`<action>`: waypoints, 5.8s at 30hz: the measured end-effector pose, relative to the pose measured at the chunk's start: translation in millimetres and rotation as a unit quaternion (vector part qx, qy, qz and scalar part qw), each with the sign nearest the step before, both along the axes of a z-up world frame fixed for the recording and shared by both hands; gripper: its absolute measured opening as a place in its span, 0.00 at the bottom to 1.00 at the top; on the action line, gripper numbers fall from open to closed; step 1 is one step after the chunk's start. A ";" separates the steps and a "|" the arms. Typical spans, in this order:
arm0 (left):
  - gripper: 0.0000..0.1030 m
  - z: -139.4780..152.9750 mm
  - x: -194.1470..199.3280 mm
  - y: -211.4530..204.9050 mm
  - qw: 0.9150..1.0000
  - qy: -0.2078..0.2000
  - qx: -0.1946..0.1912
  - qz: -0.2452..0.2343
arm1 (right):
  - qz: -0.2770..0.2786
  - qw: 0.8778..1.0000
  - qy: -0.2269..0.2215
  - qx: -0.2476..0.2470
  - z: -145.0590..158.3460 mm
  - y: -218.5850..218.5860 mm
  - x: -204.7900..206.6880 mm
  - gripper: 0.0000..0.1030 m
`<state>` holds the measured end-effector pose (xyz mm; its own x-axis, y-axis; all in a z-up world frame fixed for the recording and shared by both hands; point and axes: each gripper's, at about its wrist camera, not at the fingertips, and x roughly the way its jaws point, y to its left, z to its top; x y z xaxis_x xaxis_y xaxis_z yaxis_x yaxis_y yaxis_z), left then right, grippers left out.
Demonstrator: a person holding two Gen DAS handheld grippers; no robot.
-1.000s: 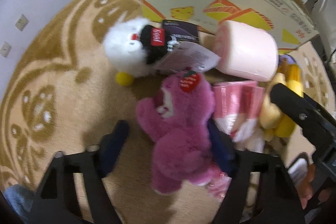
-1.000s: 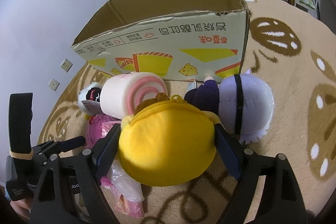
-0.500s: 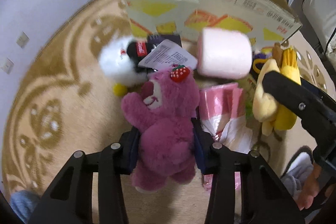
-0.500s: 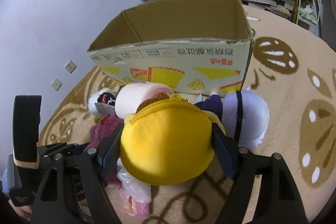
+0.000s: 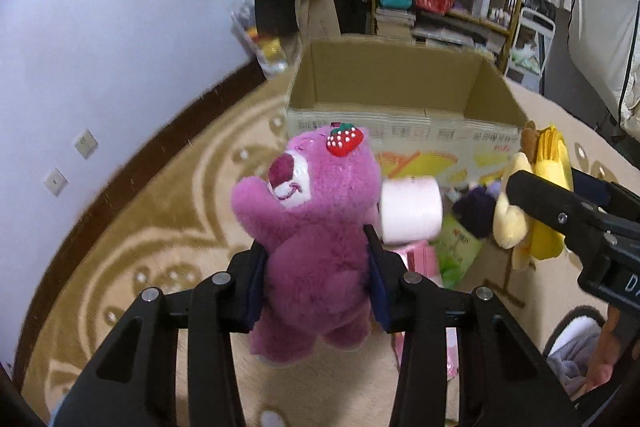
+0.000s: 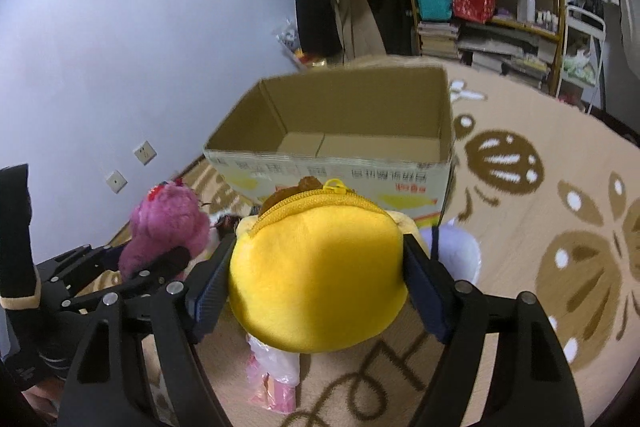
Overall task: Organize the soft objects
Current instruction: 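Carry the pink bear and yellow plush into the box and open both grippers, then lower the left gripper onto the white fluffy plush while the right grasps the pink umbrella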
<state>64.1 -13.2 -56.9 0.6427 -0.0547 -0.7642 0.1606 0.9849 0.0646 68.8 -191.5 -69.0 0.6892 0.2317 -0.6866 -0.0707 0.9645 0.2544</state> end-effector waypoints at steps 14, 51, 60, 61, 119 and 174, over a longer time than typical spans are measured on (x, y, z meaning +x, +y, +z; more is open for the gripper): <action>0.40 46.7 32.3 2.3 0.999 -0.052 -0.011 -0.006 | 0.007 0.997 -0.059 -0.043 47.9 -7.4 22.3 0.81; 0.42 18.2 138.5 -19.3 0.997 -0.059 -0.043 -0.038 | 0.031 0.997 -0.038 -0.051 2.1 -23.1 117.8 0.82; 0.42 19.2 135.6 -26.8 0.996 -0.060 -0.042 -0.057 | 0.029 0.997 -0.036 -0.054 -1.4 -24.1 120.7 0.85; 0.42 19.1 134.8 -28.6 0.996 -0.062 -0.035 -0.059 | 0.030 0.997 -0.037 -0.055 -1.0 -24.0 120.7 0.86; 0.99 -14.2 52.3 62.0 0.995 0.096 -0.023 -0.002 | 0.046 0.997 0.019 -0.056 -14.9 48.3 -3.4 0.88; 0.98 -117.6 132.2 41.4 0.982 0.186 0.032 0.019 | 0.074 0.991 0.097 -0.056 -100.6 83.2 47.8 0.31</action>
